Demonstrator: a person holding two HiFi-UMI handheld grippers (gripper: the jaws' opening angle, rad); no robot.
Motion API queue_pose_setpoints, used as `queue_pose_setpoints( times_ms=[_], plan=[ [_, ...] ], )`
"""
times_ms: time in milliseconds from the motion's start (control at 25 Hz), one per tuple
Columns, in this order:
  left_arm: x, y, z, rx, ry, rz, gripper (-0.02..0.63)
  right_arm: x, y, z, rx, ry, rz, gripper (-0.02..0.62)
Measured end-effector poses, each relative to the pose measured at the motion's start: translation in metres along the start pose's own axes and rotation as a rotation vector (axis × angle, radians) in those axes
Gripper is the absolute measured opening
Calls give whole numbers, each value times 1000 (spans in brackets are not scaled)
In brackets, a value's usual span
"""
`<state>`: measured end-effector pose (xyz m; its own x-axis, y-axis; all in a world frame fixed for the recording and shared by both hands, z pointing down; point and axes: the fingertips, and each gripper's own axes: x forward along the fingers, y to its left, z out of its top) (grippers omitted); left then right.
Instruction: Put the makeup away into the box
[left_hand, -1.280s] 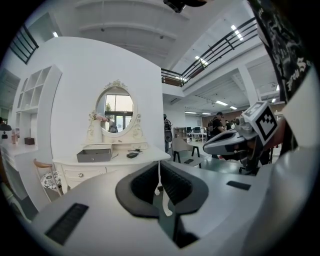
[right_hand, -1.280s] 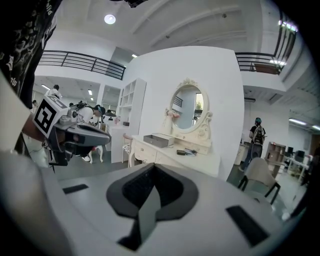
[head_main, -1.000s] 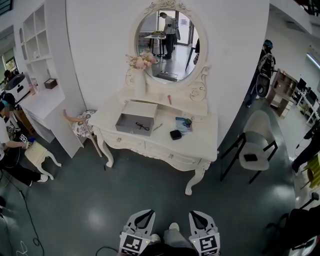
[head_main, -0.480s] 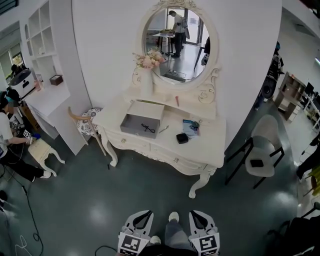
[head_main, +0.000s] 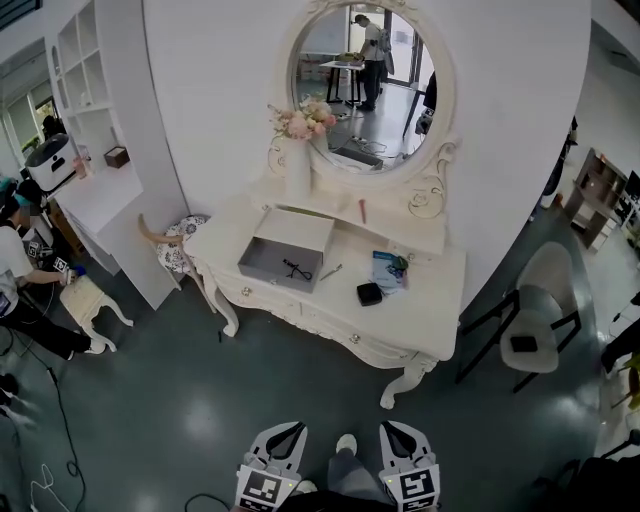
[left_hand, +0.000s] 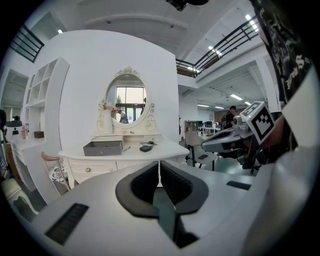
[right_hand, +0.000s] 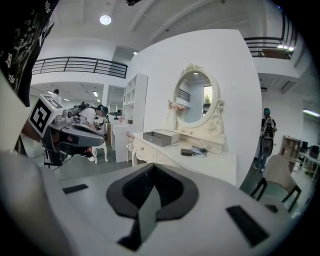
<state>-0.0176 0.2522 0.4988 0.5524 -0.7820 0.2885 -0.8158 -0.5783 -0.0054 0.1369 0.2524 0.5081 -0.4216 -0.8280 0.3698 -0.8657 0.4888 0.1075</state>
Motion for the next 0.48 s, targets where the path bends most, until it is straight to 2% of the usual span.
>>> queue_pose_setpoints(
  times_ms=[240,480],
  plan=[
    [41,13,16,-12,-1,25,23,36,-27,-1,-31,37,54,9],
    [77,25,30,16,3,66,23,66,-57,10,-9,13,91,9]
  ],
)
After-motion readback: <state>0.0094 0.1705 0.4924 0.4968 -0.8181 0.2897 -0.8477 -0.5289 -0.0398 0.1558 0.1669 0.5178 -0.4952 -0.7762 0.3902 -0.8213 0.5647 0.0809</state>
